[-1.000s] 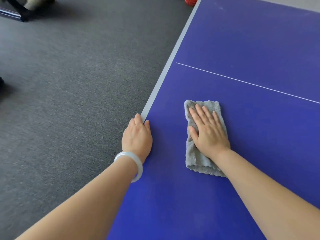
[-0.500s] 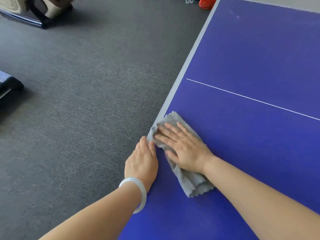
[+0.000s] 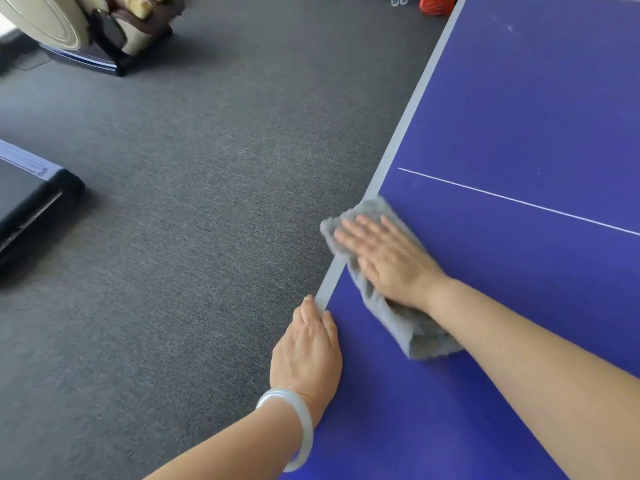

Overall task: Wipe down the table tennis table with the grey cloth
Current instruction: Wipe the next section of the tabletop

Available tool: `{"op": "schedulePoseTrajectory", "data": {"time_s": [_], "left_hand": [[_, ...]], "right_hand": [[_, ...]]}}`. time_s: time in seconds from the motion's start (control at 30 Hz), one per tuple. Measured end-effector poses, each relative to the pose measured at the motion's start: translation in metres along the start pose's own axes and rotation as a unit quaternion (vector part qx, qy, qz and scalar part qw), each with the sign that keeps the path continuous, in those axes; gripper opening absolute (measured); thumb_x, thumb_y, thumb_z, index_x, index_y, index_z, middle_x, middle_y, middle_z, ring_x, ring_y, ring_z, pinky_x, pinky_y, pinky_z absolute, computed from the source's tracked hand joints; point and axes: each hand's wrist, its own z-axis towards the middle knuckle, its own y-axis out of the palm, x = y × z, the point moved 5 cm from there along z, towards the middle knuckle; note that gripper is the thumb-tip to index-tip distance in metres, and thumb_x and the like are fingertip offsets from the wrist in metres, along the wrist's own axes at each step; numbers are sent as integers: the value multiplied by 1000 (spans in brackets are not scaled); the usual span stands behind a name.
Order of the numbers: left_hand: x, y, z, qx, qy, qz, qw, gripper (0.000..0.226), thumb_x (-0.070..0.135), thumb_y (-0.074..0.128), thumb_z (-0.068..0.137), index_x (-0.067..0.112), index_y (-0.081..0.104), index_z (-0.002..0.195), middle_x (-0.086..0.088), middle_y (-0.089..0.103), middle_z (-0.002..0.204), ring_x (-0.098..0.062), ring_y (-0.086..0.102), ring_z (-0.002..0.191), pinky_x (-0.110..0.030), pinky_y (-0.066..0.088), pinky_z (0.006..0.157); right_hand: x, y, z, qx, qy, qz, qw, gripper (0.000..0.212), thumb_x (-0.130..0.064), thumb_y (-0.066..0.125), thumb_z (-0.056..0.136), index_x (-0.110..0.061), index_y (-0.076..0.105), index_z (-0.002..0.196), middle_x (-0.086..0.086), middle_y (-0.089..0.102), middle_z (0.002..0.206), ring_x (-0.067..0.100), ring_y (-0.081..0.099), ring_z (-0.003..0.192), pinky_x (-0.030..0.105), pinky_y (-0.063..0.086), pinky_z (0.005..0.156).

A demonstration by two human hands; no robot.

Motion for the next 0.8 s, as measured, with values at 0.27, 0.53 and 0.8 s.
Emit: {"op": "schedulePoseTrajectory", "data": {"time_s": [0.27, 0.53, 0.8], "left_hand": [[-3, 1, 0, 0, -2, -9, 1000, 45, 42, 18, 104, 19, 34, 139, 2, 50, 135, -24, 54, 122, -38, 42, 93], [0, -4, -3, 8, 2, -1, 1000, 27, 41, 20, 104, 20, 38, 106, -2, 55, 114, -29, 59, 105, -40, 42, 82], [1, -5, -1, 1, -1, -9, 1000, 25, 40, 20, 104, 21, 34, 97, -7, 56, 114, -34, 59, 106, -42, 42, 80]], "right_hand": [[44, -3, 56, 23, 235, 29, 971, 61, -37, 21, 102, -22, 4, 159, 1, -3, 167, 21, -6, 154, 42, -8, 124], [56, -2, 1, 38, 398, 34, 916, 66, -39, 22, 102, -12, 3, 159, 12, -4, 166, 31, -6, 153, 50, -5, 123], [-82, 17, -65, 33, 258, 45, 964, 64, -40, 20, 100, -16, 12, 159, 8, 6, 166, 32, 1, 153, 55, 1, 122]]}}
